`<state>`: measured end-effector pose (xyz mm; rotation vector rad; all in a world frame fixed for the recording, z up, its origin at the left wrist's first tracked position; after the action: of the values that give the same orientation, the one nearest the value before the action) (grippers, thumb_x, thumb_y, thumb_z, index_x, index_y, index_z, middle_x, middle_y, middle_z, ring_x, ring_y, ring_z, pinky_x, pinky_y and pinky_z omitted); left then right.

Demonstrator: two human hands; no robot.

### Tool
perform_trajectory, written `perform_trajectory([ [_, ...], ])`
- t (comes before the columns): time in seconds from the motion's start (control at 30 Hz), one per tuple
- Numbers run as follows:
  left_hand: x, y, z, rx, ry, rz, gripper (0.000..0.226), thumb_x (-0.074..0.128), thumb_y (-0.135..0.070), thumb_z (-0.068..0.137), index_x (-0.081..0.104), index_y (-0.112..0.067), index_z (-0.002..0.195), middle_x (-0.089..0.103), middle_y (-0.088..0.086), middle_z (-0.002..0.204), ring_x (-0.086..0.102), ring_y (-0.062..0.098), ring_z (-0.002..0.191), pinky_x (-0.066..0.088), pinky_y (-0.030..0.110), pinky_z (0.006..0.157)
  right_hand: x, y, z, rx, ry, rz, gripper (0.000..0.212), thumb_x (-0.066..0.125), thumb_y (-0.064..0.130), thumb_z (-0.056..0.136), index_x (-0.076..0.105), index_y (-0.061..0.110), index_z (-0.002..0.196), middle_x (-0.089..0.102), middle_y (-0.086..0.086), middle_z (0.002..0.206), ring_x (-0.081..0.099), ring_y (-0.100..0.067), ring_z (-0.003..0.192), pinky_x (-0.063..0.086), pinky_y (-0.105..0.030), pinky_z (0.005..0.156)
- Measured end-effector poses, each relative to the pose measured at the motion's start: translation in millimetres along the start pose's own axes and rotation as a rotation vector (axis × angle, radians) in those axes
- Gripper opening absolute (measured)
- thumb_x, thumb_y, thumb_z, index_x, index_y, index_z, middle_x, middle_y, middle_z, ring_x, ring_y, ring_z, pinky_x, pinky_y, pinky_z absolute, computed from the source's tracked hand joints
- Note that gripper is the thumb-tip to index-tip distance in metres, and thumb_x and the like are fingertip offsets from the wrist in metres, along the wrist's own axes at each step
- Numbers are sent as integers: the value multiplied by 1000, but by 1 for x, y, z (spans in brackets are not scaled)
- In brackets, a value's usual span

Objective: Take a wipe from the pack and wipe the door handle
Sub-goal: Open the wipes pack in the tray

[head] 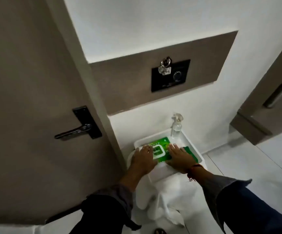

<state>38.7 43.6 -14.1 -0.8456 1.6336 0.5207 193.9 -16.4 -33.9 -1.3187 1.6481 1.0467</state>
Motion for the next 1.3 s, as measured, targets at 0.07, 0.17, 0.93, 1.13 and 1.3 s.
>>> perform_trajectory([
  [0.07,22,-6,24,-7,71,16,74,44,-47,103,20,-4,157,24,16,165,22,23,153,12,47,125,13,-8,16,-29,50,-23,80,35,53,107,0,11,165,-4,-8,174,-2,-25,162,4,-43,133],
  [0.17,47,-7,44,-24,65,85,64,39,-39,106,22,-4,157,26,17,165,24,26,152,11,47,125,27,-13,36,-96,45,-83,81,33,55,107,0,10,165,-3,-11,174,-1,-27,162,3,-43,133],
  [0.93,6,19,85,72,-119,97,25,51,-31,103,70,-16,105,75,11,98,72,33,89,58,39,71,43,-16,66,-232,-112,-95,60,40,36,109,36,1,156,35,-20,164,34,-33,154,13,-47,131],
  [1.13,-6,17,80,12,-245,-90,12,66,-25,95,75,-18,92,77,12,82,74,35,73,61,40,61,22,5,72,-120,-309,-98,31,68,27,96,71,8,120,72,-16,121,68,-36,113,54,-49,103],
  [1.3,-1,18,82,-4,-254,-26,18,57,-21,101,74,-18,98,76,12,83,73,35,75,61,42,64,24,18,79,-99,-309,-45,21,61,15,95,75,11,109,65,-16,128,64,-38,114,55,-47,91],
])
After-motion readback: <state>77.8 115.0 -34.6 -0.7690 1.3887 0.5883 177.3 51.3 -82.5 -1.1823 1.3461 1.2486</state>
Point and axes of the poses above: each hand's wrist, its own z-axis towards the middle knuckle, its own x-axis out of the palm, y = z × x, the point moved 6 cm from there along z, towards the middle knuckle
